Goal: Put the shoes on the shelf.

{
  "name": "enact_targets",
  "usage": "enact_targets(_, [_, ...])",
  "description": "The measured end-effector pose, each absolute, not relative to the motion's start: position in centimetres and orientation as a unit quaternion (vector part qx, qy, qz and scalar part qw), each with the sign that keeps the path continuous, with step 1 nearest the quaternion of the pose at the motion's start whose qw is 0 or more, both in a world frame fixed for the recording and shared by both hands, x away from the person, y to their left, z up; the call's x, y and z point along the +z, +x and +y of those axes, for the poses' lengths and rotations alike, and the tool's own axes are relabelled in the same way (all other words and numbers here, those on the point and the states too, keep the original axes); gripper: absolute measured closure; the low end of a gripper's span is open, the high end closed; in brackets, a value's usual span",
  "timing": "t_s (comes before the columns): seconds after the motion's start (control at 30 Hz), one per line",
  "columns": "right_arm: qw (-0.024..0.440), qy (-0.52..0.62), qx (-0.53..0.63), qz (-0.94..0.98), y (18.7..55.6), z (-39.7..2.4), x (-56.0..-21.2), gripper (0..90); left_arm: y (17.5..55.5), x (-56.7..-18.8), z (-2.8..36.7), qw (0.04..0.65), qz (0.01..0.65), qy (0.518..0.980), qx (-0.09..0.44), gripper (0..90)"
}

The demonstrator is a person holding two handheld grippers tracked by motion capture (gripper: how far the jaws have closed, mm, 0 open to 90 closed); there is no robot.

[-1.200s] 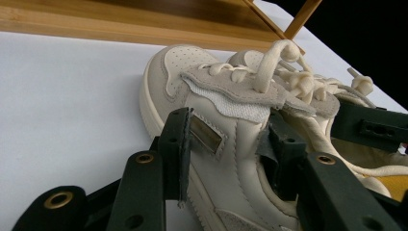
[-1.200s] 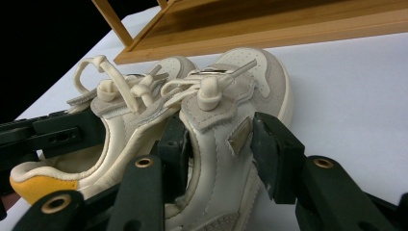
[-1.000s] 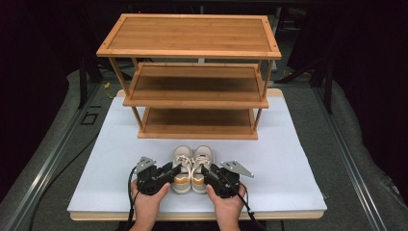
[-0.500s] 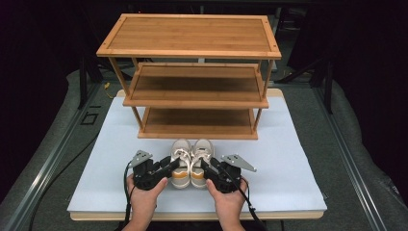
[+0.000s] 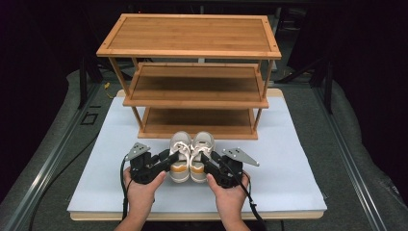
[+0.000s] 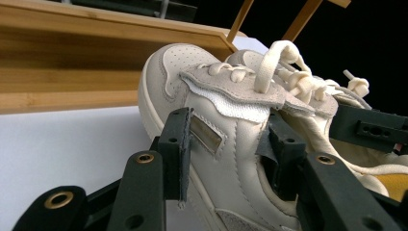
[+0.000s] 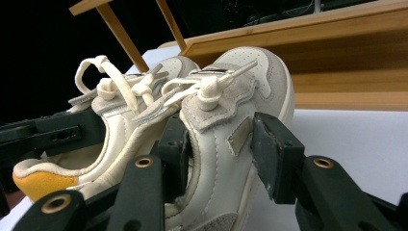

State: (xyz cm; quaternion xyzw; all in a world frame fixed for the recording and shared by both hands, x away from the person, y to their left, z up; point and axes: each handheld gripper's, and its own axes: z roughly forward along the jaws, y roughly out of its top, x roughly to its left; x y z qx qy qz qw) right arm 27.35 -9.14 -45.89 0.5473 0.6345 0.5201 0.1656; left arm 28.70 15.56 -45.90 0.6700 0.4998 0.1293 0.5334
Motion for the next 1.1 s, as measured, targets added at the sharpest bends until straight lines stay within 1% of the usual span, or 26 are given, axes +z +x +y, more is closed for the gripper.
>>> enact_targets(0.43, [0.171, 0.541, 0.525, 0.635, 27.6, -9.2, -43.4, 58.4, 29.0, -43.3, 15.7, 0.543, 0.496, 0.665, 0.131, 58.6])
enact_targets(0.47, [0.178, 0.539, 0.530, 0.631, 27.7, -9.1, -43.2, 58.5, 29.0, -43.3, 15.7, 0.543, 0.496, 0.665, 0.131, 58.6])
enact_targets(0.6, [0.182, 0.537, 0.530, 0.630, 27.7, -9.0, -42.4, 58.5, 29.1, -42.3, 15.7, 0.544, 0.493, 0.665, 0.135, 58.6])
enact_targets(0.7, [0.177, 0.537, 0.527, 0.634, 27.7, -9.0, -41.8, 58.4, 29.2, -41.8, 15.7, 0.546, 0.493, 0.664, 0.133, 58.7])
enact_targets(0.87, [0.185, 0.534, 0.530, 0.632, 28.0, -8.9, -41.0, 58.4, 29.4, -41.0, 15.8, 0.546, 0.490, 0.666, 0.137, 58.7])
enact_targets(1.1, [0.184, 0.532, 0.534, 0.631, 28.3, -8.8, -40.2, 58.4, 29.7, -40.0, 15.9, 0.547, 0.487, 0.666, 0.142, 58.7])
